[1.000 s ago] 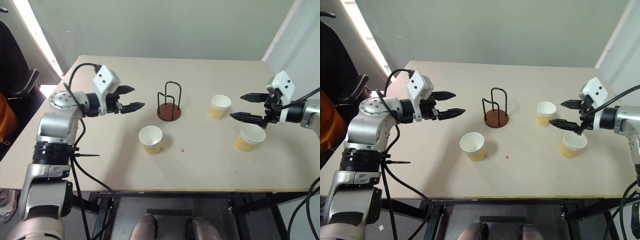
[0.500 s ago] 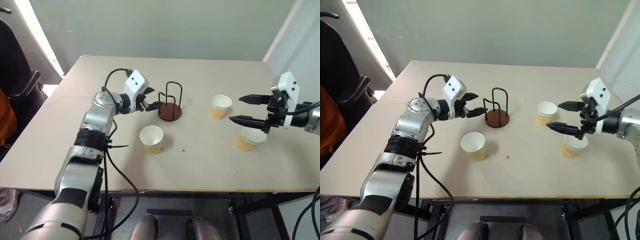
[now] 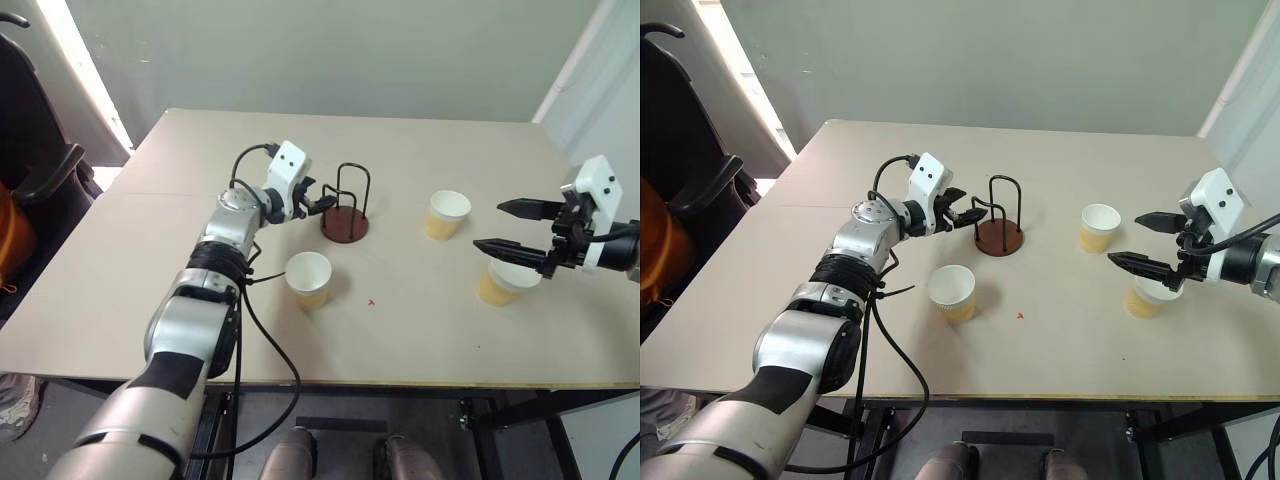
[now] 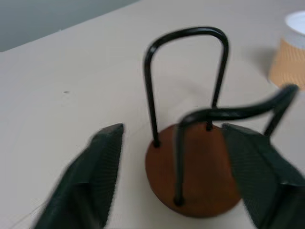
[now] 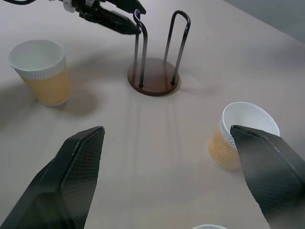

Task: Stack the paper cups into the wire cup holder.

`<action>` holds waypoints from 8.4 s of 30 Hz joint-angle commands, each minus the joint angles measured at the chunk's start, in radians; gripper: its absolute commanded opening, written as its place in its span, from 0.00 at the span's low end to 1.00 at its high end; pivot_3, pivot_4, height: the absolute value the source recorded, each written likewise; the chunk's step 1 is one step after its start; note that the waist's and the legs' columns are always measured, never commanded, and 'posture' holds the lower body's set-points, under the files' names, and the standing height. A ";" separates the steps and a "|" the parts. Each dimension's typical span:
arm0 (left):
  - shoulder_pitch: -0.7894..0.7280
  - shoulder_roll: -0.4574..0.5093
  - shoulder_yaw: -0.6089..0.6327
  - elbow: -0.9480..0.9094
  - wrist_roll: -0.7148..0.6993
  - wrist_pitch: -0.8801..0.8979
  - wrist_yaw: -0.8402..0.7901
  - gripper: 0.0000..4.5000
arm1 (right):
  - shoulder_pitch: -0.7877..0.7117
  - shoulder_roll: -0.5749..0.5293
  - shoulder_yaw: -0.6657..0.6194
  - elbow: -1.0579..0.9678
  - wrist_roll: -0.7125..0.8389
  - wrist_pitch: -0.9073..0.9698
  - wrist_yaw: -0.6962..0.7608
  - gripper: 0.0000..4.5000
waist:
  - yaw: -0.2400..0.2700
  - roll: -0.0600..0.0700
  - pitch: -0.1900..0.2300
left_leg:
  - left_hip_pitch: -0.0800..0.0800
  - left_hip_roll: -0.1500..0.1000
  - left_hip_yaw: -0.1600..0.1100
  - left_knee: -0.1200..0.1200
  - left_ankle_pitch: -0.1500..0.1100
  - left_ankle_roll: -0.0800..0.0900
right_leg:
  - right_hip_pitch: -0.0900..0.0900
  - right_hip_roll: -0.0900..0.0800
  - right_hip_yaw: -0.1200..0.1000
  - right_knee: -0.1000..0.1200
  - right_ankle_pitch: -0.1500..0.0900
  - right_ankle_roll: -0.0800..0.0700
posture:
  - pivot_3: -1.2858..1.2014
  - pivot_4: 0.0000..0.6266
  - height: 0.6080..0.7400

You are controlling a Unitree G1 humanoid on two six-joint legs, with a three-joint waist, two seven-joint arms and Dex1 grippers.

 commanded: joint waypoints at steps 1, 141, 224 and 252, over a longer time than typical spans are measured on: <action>-0.051 -0.010 0.031 0.029 0.005 -0.043 0.022 0.50 | 0.013 -0.027 -0.070 -0.046 0.023 0.008 -0.019 0.98 | 0.001 0.000 0.000 | 0.000 -0.001 0.000 0.000 0.000 0.001 | 0.000 0.000 0.000 0.000 -0.001 0.001 | 0.52 0.24 1.00; 0.401 0.585 0.014 -1.354 -0.483 0.532 -0.602 1.00 | -0.647 -0.065 0.632 0.111 -0.138 -0.410 0.633 0.01 | -0.033 0.004 0.001 | 0.002 -0.012 0.005 0.011 -0.018 0.022 | 0.002 -0.013 0.016 0.002 -0.019 -0.001 | 0.52 0.24 1.00; 0.374 0.540 -0.007 -1.285 -0.372 0.531 -0.490 1.00 | -0.827 0.009 0.607 0.274 -0.068 -0.448 0.633 0.01 | -0.032 0.005 0.002 | 0.000 -0.011 0.004 -0.003 -0.012 0.006 | -0.006 -0.012 0.015 0.001 -0.013 -0.009 | 0.52 0.24 1.00; 0.591 0.741 0.120 -1.440 -0.577 0.565 -0.646 1.00 | -0.710 -0.002 0.799 0.155 -0.191 -0.580 0.633 0.01 | -0.040 0.005 0.002 | 0.003 -0.010 0.003 -0.004 -0.011 0.019 | -0.007 -0.012 0.014 0.006 -0.014 -0.018 | 0.52 0.24 1.00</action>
